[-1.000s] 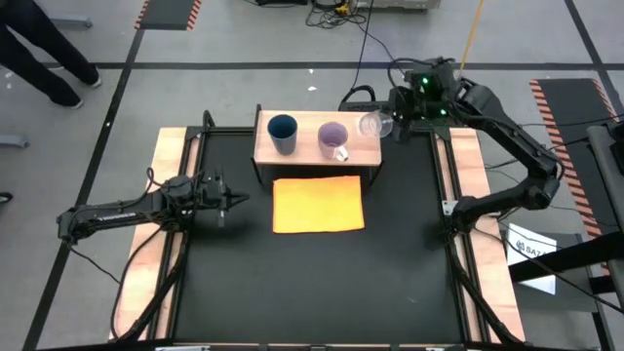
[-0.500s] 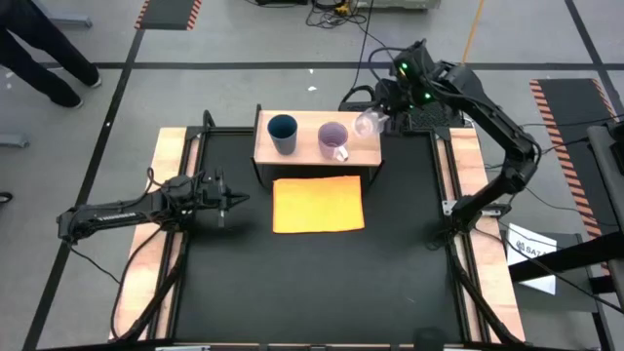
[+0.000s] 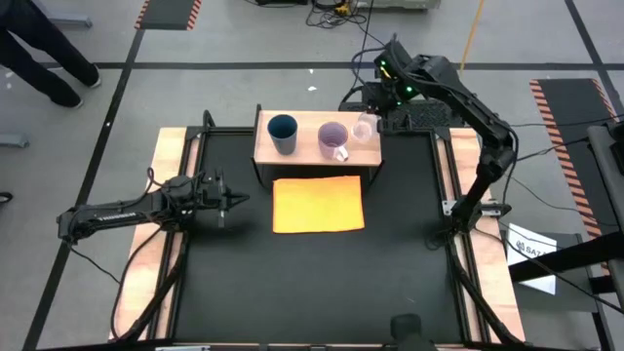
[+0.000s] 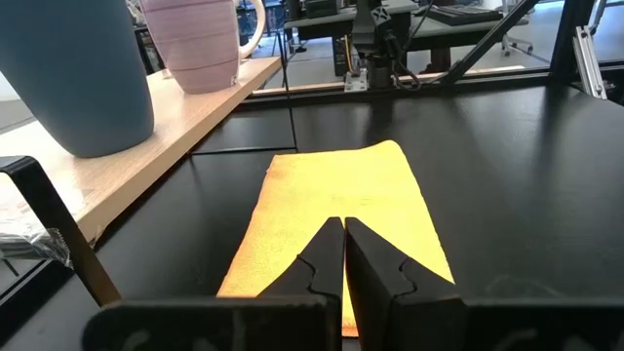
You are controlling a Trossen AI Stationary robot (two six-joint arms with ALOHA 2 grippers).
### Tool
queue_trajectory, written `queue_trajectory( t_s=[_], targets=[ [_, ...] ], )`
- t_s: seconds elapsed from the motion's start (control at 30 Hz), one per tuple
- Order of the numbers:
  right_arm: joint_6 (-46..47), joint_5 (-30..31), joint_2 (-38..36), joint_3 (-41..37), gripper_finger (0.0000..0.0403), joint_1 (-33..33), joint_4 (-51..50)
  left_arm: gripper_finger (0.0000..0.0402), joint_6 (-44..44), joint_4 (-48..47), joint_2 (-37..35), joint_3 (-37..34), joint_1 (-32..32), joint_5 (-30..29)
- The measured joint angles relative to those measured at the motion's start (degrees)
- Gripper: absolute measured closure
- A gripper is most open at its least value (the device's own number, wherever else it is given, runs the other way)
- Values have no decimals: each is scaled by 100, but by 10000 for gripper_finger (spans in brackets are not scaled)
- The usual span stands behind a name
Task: Stack small to large cups/mugs on shelf
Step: Put the transparent mug on the shelf
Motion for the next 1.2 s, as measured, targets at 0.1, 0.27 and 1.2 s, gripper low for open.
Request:
queue_trajectory(
  t_s=[0.1,0.27,1.2],
  targets=[
    [-159,0,132,14,403,2,-159,385,0,0,0,0,0,-1],
    [-336,-10,253,14,403,3,-227,385,70,-2,0,0,0,-2],
    [-673,-316,582,11,403,138,-489,385,146,-6,-1,0,0,-56]
  ],
)
